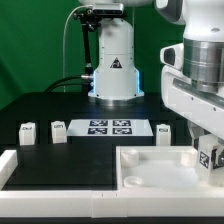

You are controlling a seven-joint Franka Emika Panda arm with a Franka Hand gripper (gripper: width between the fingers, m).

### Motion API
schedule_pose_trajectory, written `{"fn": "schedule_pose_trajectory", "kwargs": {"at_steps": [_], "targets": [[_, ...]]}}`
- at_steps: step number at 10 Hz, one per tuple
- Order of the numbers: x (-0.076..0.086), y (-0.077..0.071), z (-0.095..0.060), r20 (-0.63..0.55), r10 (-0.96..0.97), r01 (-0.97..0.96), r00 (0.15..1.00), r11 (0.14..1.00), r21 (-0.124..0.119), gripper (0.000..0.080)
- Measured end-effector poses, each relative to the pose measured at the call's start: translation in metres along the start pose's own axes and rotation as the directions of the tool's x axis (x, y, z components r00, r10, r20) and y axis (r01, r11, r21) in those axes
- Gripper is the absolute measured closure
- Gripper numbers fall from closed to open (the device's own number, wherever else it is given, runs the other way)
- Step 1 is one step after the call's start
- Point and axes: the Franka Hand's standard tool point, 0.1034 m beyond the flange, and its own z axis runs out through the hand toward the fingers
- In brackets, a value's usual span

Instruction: Assemble one leg

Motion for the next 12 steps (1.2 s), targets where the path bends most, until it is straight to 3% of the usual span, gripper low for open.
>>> {"fn": "schedule_pose_trajectory", "kwargs": {"at_steps": [1, 2, 3, 4, 5, 9, 12], "targets": [[0.0, 0.0, 0.0, 0.0, 0.006, -0.006, 1.0, 1.0, 0.0, 0.0508], [-0.002, -0.001, 0.0, 0.006, 0.001, -0.001, 1.0, 1.0, 0.002, 0.0435], [-0.003, -0.001, 0.001, 0.005, -0.047, 0.047, 0.999, 0.999, 0.008, 0.0435], [-0.005, -0.001, 0.002, 0.004, -0.077, 0.077, 0.997, 0.997, 0.013, 0.0252], [-0.007, -0.001, 0.002, 0.004, -0.134, 0.134, 0.991, 0.991, 0.014, 0.0182], [-0.012, -0.002, 0.002, -0.001, -0.583, 0.583, 0.813, 0.813, 0.016, 0.0151], [-0.009, -0.002, 0.002, -0.007, -0.83, 0.83, 0.558, 0.557, 0.014, 0.015]]}}
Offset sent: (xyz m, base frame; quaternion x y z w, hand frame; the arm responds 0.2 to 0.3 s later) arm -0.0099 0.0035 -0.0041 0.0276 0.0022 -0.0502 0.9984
